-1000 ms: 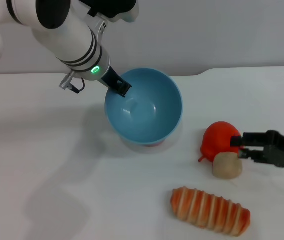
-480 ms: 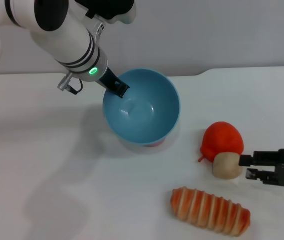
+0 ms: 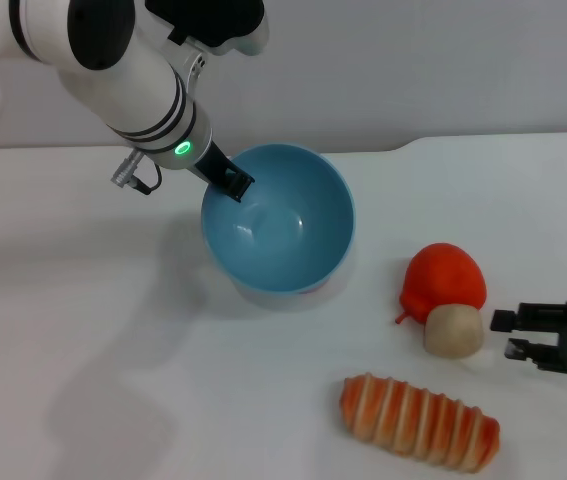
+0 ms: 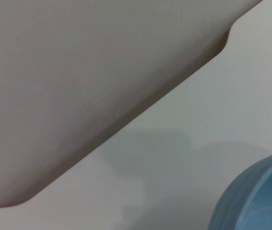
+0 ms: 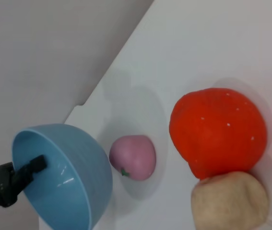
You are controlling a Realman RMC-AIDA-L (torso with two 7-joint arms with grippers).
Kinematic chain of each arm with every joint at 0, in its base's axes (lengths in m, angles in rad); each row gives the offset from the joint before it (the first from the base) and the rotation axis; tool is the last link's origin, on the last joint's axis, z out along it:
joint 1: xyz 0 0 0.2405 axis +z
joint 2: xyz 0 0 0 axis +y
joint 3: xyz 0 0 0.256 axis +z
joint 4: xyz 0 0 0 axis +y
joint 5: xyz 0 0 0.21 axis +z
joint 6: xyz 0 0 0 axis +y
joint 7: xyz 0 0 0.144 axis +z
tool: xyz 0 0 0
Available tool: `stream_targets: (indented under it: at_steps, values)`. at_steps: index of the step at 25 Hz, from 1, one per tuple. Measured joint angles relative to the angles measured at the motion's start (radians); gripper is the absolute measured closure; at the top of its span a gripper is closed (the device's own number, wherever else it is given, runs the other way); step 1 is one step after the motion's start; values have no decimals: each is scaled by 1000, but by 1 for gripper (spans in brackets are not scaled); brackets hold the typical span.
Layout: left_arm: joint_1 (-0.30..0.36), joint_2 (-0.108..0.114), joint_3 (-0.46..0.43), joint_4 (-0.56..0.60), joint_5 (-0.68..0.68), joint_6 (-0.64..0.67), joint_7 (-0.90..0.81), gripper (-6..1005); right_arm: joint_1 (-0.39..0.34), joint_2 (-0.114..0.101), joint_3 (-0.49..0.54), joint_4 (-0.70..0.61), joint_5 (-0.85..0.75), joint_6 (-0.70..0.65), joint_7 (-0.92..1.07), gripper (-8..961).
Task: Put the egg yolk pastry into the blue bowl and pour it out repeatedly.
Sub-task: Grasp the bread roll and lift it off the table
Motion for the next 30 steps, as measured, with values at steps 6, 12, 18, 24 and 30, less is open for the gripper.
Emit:
stream_targets:
  at_steps: [6, 12, 18, 24, 30]
  values:
    - [2, -1, -1, 0, 0, 4, 1, 1000, 57, 0, -14, 88, 0, 78, -20, 494]
    - [2, -1, 0, 0, 0, 12, 2, 1000, 90, 5, -31, 131, -20, 137, -23, 497]
    - [0, -1, -2, 0, 0, 25, 2, 1000, 92, 9, -31, 147, -22, 185, -23, 501]
    - [1, -1, -1, 0, 0, 29, 2, 1000, 96, 10, -30, 148, -22, 220, -24, 504]
    - [1, 0, -3, -3, 0, 33, 2, 999, 110, 11, -55, 147, -22, 222, -44, 508]
